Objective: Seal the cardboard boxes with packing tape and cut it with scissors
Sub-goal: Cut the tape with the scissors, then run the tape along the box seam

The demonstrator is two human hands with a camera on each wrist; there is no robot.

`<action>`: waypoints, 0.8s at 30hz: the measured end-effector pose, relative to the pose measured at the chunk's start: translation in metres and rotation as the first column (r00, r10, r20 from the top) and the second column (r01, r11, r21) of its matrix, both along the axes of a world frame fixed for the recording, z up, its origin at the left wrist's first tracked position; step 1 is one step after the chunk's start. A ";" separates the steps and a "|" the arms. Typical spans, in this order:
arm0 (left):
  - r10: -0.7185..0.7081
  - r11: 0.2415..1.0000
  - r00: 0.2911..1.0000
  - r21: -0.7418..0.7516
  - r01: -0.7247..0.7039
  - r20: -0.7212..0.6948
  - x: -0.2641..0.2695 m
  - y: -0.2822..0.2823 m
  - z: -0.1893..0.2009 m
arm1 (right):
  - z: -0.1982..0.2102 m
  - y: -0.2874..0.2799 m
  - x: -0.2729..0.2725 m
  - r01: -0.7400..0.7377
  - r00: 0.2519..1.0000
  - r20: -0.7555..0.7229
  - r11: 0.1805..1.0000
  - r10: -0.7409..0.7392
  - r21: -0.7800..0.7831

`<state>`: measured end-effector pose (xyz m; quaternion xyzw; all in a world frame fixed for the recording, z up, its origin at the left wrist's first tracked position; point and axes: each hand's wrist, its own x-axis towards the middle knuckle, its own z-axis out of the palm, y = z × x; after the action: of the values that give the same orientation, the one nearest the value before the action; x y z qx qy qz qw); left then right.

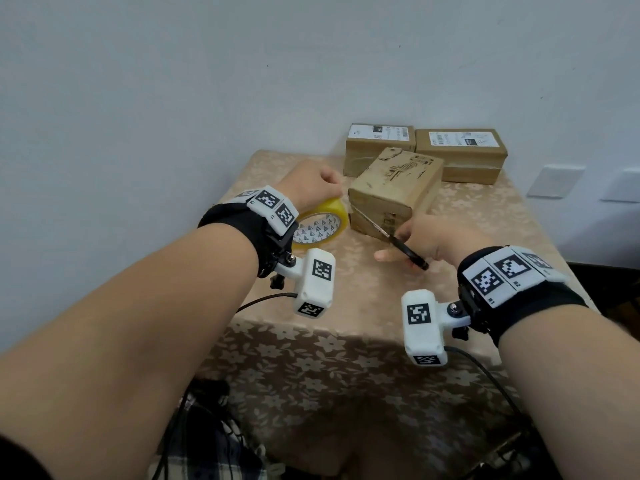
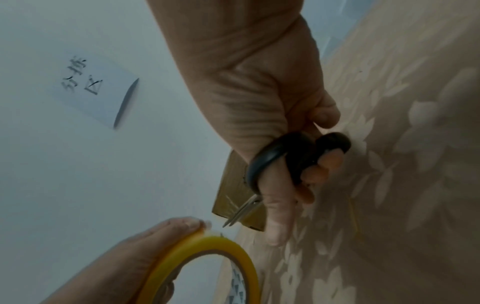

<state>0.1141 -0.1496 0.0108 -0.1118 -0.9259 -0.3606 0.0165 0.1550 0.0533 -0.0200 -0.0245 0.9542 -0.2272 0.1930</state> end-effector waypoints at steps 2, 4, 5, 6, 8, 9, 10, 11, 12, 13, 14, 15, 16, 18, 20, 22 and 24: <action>-0.010 1.000 1.000 0.013 0.010 -0.010 0.002 0.000 -0.001 | 0.000 -0.003 -0.001 -0.042 0.999 -0.011 0.992 0.043 0.115; -0.007 1.000 1.000 0.019 0.007 -0.019 0.003 0.000 -0.001 | -0.001 -0.006 0.000 -0.086 0.994 -0.044 0.959 0.101 0.268; -0.008 1.000 1.000 0.022 0.008 -0.023 0.002 0.000 -0.002 | -0.002 -0.008 0.001 -0.092 0.991 -0.066 0.942 0.119 0.322; -0.010 1.000 1.000 0.020 0.011 -0.027 0.002 0.000 -0.002 | -0.003 -0.010 0.002 -0.092 0.988 -0.086 0.931 0.130 0.354; -0.021 1.000 0.999 0.015 0.022 -0.026 0.004 -0.001 -0.003 | -0.002 -0.013 0.003 -0.107 0.981 -0.113 0.919 0.160 0.379; -0.028 0.999 0.999 0.018 0.029 -0.028 0.004 -0.001 -0.003 | -0.001 -0.013 0.003 -0.120 0.978 -0.114 0.916 0.176 0.383; -0.034 0.999 0.999 0.028 0.035 -0.035 0.006 -0.002 -0.004 | 0.003 -0.014 0.004 -0.139 0.974 -0.113 0.914 0.195 0.380; -0.038 0.998 0.998 0.044 0.039 -0.044 0.007 -0.003 -0.004 | 0.007 -0.014 0.006 -0.153 0.971 -0.117 0.917 0.209 0.369; -0.038 0.997 0.998 0.060 0.041 -0.054 0.009 -0.004 -0.005 | 0.012 -0.016 0.007 -0.153 0.964 -0.153 0.924 0.218 0.349; -0.038 0.996 0.997 0.073 0.043 -0.065 0.011 -0.006 -0.005 | 0.017 -0.019 0.009 -0.137 0.954 -0.215 0.941 0.209 0.309; -0.039 0.996 0.996 0.080 0.045 -0.076 0.014 -0.008 -0.006 | 0.021 -0.021 0.009 -0.104 0.940 -0.297 0.970 0.169 0.220; -0.039 0.995 0.995 0.086 0.047 -0.092 0.017 -0.009 -0.007 | 0.023 -0.025 0.009 -0.060 0.930 -0.358 0.996 0.080 0.065; -0.039 0.994 0.993 0.095 0.050 -0.113 0.020 -0.009 -0.007 | 0.024 -0.031 0.010 -0.028 0.929 -0.370 0.991 -0.023 -0.133; -0.041 0.989 0.987 0.136 0.062 -0.155 0.027 -0.010 -0.011 | 0.021 -0.044 0.010 -0.002 0.946 -0.289 0.892 -0.144 -0.451; -0.049 0.982 0.982 0.171 0.081 -0.184 0.033 -0.010 -0.015 | 0.014 -0.056 0.008 0.028 0.958 -0.209 0.786 -0.198 -0.617; -0.050 0.979 0.976 0.181 0.089 -0.210 0.035 -0.013 -0.018 | 0.010 -0.064 0.006 0.066 0.952 -0.163 0.696 -0.258 -0.715; -0.063 0.982 0.971 0.161 0.102 -0.232 0.035 -0.016 -0.018 | 0.010 -0.071 0.003 0.070 0.944 -0.169 0.672 -0.283 -0.737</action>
<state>0.1488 -0.1660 -0.0072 -0.1890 -0.8779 -0.4243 0.1163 0.1576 -0.0178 -0.0098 -0.0357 0.8020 -0.5961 0.0131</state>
